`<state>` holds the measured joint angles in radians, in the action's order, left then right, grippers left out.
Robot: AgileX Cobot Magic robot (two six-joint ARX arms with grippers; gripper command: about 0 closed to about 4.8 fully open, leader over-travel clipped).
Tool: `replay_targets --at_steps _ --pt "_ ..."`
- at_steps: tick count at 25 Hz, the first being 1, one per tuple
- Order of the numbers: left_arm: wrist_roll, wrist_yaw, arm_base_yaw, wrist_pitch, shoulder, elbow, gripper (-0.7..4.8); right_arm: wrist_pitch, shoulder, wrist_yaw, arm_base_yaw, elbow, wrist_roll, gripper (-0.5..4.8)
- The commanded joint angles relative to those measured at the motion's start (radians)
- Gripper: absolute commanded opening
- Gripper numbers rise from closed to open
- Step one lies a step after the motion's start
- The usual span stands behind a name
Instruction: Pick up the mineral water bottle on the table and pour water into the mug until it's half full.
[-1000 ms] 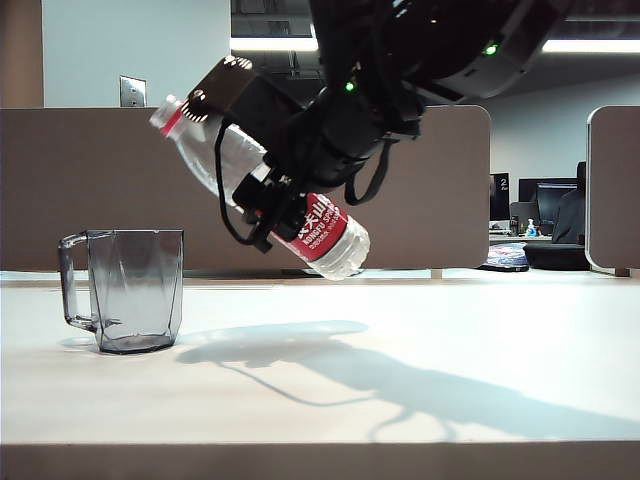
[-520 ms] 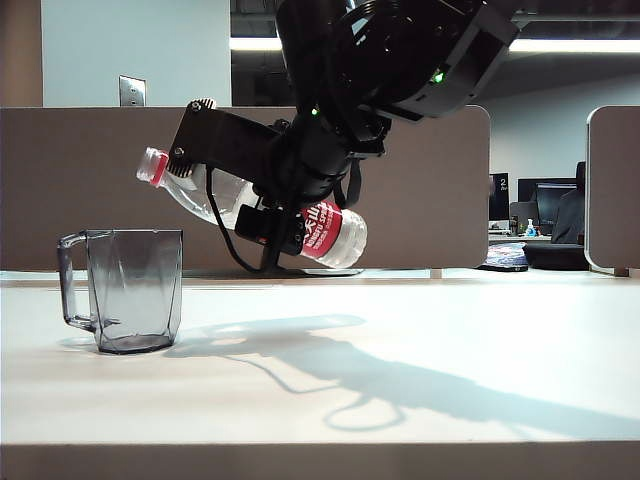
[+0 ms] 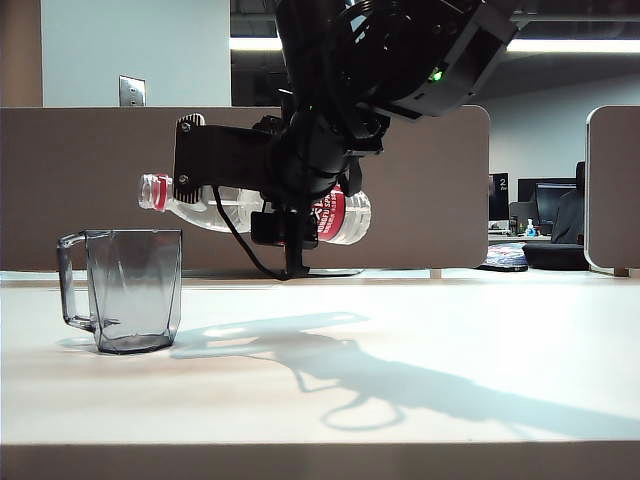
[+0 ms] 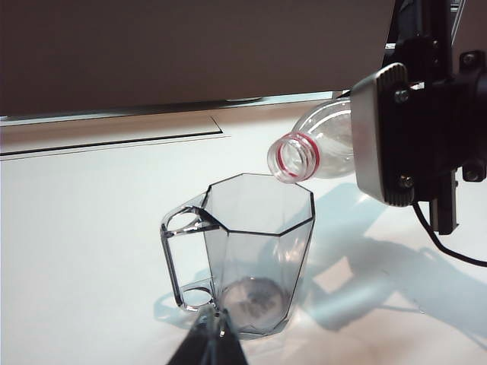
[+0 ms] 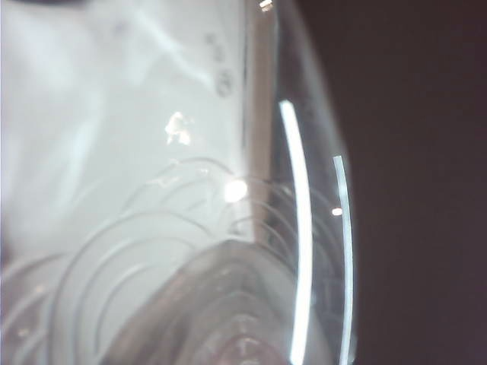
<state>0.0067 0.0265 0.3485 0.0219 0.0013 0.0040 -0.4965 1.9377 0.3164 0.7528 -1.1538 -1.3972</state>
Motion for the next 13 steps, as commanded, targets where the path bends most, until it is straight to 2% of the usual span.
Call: replay_targets --at_steps 1,13 --pt "0.0 -0.004 -0.001 -0.007 0.0 0.003 -0.05 -0.058 -0.013 0.025 0.002 -0.01 -0.042 2.6" --pt "0.0 -0.004 -0.001 -0.007 0.0 0.003 -0.05 -0.063 -0.013 0.051 0.001 -0.011 -0.112 2.65"
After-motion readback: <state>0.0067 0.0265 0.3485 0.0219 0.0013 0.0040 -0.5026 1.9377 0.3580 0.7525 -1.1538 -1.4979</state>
